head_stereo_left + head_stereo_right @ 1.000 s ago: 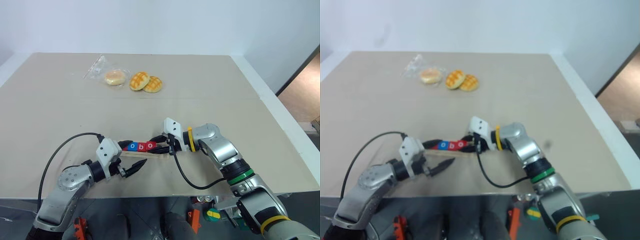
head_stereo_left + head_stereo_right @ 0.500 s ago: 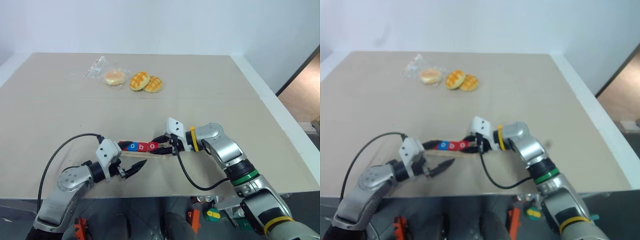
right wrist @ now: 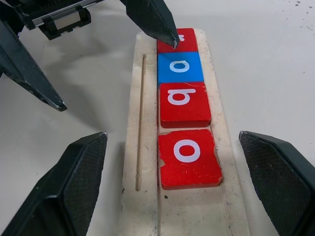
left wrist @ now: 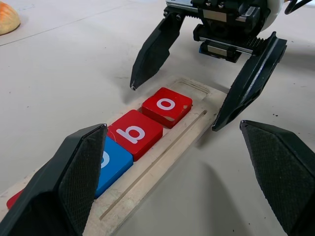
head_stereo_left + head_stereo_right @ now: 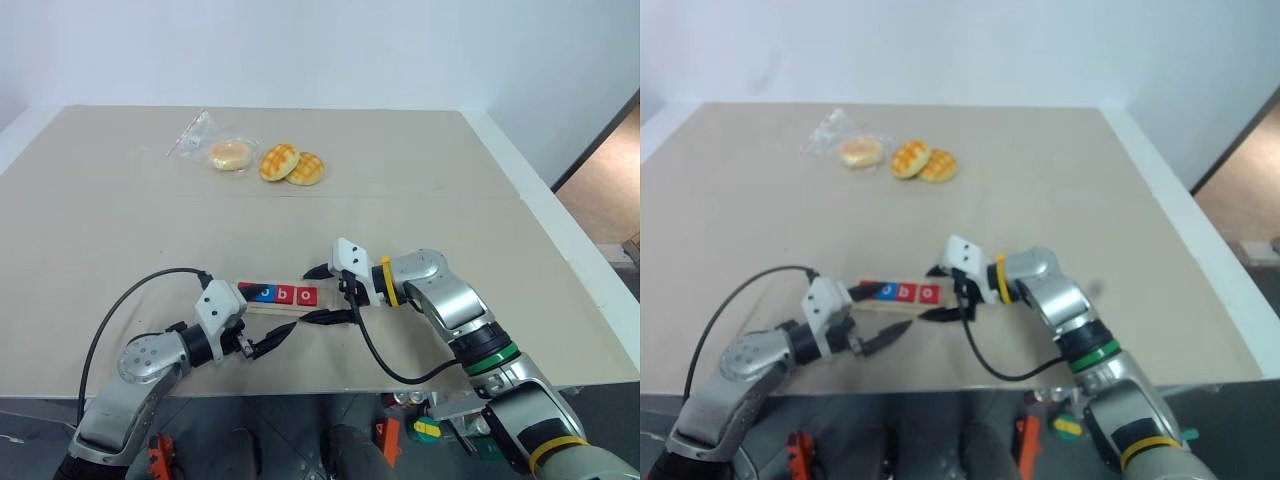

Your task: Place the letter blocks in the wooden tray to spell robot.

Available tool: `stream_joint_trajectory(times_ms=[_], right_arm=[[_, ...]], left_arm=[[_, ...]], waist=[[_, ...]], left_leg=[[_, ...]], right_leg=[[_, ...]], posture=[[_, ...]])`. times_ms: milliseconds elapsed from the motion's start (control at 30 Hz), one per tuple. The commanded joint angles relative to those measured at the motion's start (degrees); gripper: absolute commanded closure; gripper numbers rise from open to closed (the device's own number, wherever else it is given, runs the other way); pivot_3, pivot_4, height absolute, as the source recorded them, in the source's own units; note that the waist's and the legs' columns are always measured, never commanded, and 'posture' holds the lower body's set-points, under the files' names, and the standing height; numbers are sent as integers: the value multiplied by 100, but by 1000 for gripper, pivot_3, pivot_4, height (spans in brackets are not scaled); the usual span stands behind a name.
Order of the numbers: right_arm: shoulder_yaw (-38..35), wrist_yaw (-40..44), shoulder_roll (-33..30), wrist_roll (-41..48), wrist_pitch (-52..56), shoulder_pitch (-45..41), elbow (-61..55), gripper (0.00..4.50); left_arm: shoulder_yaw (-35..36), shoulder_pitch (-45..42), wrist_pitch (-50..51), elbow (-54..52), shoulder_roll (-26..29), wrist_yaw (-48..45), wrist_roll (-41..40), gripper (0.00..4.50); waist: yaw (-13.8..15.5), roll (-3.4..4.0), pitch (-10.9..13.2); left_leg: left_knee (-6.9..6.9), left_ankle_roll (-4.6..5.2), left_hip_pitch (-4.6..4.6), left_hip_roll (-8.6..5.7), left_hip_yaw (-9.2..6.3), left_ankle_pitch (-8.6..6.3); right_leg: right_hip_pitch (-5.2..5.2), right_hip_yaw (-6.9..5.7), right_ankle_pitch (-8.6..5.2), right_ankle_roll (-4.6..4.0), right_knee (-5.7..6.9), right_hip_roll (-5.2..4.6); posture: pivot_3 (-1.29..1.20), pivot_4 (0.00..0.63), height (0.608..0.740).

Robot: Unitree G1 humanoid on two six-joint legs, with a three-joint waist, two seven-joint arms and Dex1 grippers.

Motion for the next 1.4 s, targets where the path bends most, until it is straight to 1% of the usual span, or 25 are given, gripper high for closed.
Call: stream_joint_trajectory(times_ms=[33,200,300,367,500,533,567,600,667,700,733,800,933,1033,1100,1233,1300,1367,1400], right_arm=[[-441,-218,0,295,299,-9,-498,20],[-933,-604,-126,619,821,362,-1146,20],[-1367,-1151,-103,752,994,802,-1703,20],[-1779,-1641,-31,821,1058,1045,-1958,419],[-2490,-2318,-114,972,1342,1269,-2195,1797],[-2670,-2480,-139,1002,1408,1340,-2289,2206],[-2781,-2591,-158,1029,1457,1389,-2359,2489],[-2866,-2653,-214,1053,1512,1476,-2462,2890],[-3010,-2713,-332,1137,1656,1738,-2738,3502],[-3079,-2705,-417,1193,1735,1930,-2908,3963],[-3115,-2675,-506,1217,1751,2127,-3029,4222],[-3100,-2627,-649,1247,1740,2362,-3149,4222],[-2873,-2229,-1043,1353,1732,2677,-3186,4222],[-2849,-2229,-1122,1328,1621,2596,-2954,3392],[-2791,-2147,-1189,1385,1660,2586,-2942,2744],[-2701,-2014,-1208,1618,1804,2704,-3118,1268],[-2545,-1895,-1294,1525,1643,2779,-3121,573],[-2419,-1727,-1369,1463,1419,2747,-2997,46],[-2349,-1605,-1430,1416,1293,2688,-2878,46]], left_arm=[[30,33,-108,-204,25,-1,6,0],[93,11,-111,-247,26,-14,-52,0],[95,-8,-159,-238,68,-84,-49,0],[73,-23,-200,-236,104,-170,-50,0],[16,-78,-214,-232,128,-288,-79,0],[7,-102,-209,-224,132,-319,-87,0],[2,-117,-206,-217,134,-340,-91,0],[-3,-135,-207,-208,141,-365,-88,0],[-3,-179,-209,-174,159,-418,-90,0],[-6,-211,-208,-146,166,-442,-93,0],[-23,-245,-212,-110,175,-481,-93,0],[-48,-284,-217,-64,177,-528,-89,0],[-150,-391,-227,31,140,-577,-64,0],[-202,-433,-231,63,130,-579,-54,0],[-203,-426,-234,63,139,-576,-59,0],[-200,-309,-274,34,156,-554,-26,0],[-191,-266,-284,-1,149,-538,-34,0],[-203,-253,-313,-45,145,-579,-69,0],[-223,-250,-334,-72,157,-650,-108,0]], waist=[[0,0,0],[8,0,0],[18,0,0],[20,0,0],[17,2,-1],[17,2,-1],[18,2,-1],[18,3,-2],[17,5,-3],[19,6,-4],[19,8,-4],[20,9,-5],[5,11,-6],[-4,10,-6],[5,11,-6],[10,12,-7],[10,12,-7],[11,12,-6],[10,12,-6]], left_leg=[[0,0,0,0,0,0],[0,0,-1,-1,-2,0],[0,0,-3,-3,-4,0],[-1,0,-4,-3,-5,0],[2,-1,-3,-2,4,1],[2,1,-3,-2,4,3],[2,3,-3,-2,4,4],[2,5,-3,-2,2,6],[2,6,-2,-1,2,6],[1,6,-2,0,2,6],[-1,6,-2,-1,-1,6],[-4,6,-3,-2,-3,6],[-1,6,0,-5,10,6],[1,11,8,-2,16,9],[1,20,8,-2,13,14],[1,23,8,-2,13,17],[1,23,7,-2,13,16],[0,23,5,-3,13,16],[-1,23,5,-3,13,16]], right_leg=[[0,0,0,0,0,0],[1,0,0,1,0,-1],[2,1,-2,3,0,-2],[1,2,-2,3,0,-1],[-1,6,-1,8,0,-1],[0,6,-2,12,0,-1],[0,6,-10,27,0,-1],[1,5,-14,34,0,0],[0,6,-14,34,0,2],[0,7,-14,34,0,4],[1,8,-16,37,0,4],[2,12,-23,43,0,6],[1,24,-19,48,0,3],[3,27,-10,47,0,6],[4,25,-6,45,0,8],[4,25,-4,45,0,8],[4,26,-5,47,0,8],[3,26,-7,48,-1,7],[2,27,-7,48,-1,7]], posture=[[0,150,740],[0,150,740],[0,150,740],[0,150,740],[0,150,740],[0,150,740],[0,150,740],[0,150,740],[0,150,740],[0,150,740],[0,150,740],[0,150,740],[0,150,740],[0,150,740],[0,150,740],[0,150,740],[0,150,740],[0,150,740],[0,150,740]])
